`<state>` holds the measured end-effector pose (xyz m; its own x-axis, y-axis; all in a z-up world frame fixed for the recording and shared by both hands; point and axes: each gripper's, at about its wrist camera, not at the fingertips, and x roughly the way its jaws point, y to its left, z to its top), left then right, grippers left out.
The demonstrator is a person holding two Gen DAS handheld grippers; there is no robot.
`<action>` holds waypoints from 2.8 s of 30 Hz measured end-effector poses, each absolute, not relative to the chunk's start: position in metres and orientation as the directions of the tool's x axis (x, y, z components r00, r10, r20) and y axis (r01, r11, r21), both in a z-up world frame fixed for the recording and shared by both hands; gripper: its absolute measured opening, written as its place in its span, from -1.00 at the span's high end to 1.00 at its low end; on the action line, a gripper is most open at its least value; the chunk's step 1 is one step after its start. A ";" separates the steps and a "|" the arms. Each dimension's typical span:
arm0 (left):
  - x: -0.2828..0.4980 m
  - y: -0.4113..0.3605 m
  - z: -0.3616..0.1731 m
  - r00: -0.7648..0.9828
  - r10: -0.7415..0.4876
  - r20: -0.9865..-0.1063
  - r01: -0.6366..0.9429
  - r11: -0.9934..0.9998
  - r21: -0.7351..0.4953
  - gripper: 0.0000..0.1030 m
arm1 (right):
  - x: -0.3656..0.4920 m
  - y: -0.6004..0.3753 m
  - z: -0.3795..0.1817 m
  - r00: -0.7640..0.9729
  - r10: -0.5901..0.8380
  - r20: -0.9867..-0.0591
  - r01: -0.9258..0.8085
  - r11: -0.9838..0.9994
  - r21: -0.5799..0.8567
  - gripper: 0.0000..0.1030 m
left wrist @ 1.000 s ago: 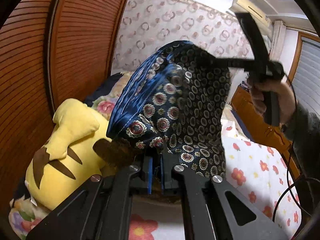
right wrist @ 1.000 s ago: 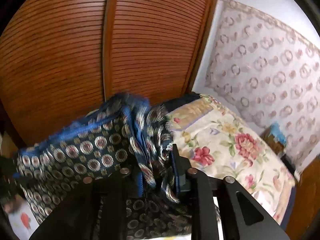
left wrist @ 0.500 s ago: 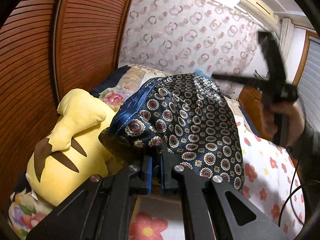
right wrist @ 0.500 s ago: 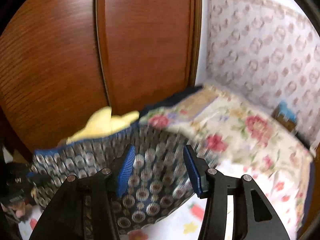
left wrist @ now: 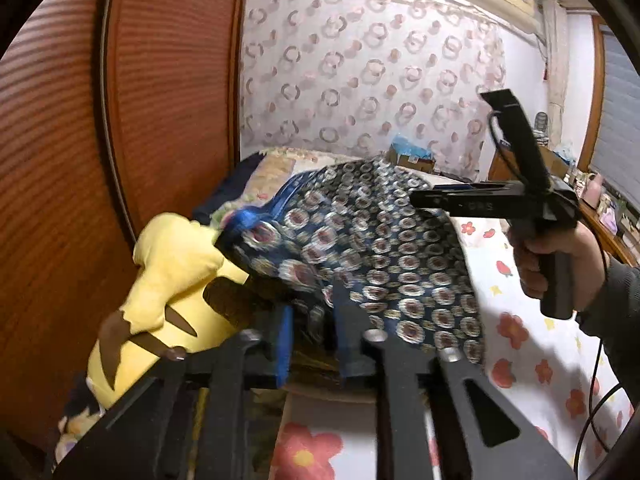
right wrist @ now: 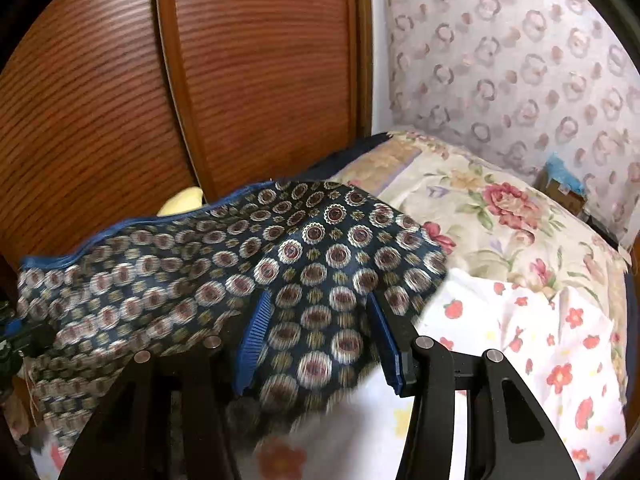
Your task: Fold small clothes
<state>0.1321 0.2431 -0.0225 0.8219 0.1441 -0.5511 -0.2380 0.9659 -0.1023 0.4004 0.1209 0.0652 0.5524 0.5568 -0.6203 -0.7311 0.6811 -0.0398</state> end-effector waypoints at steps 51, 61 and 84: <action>0.049 0.033 0.063 0.905 -0.081 -0.418 0.071 0.997 -0.039 -0.84 | -0.028 -0.137 0.097 0.916 0.260 -0.307 -0.255 0.965 0.058 -0.49; 0.039 0.033 0.081 0.919 -0.080 -0.386 0.073 0.997 -0.034 -0.84 | -0.053 -0.122 0.091 0.942 0.222 -0.250 -0.216 0.975 0.054 -0.49; 0.034 0.034 0.082 0.921 -0.068 -0.384 0.061 0.998 -0.032 -0.84 | -0.041 -0.125 0.085 0.944 0.216 -0.250 -0.209 0.976 0.055 -0.49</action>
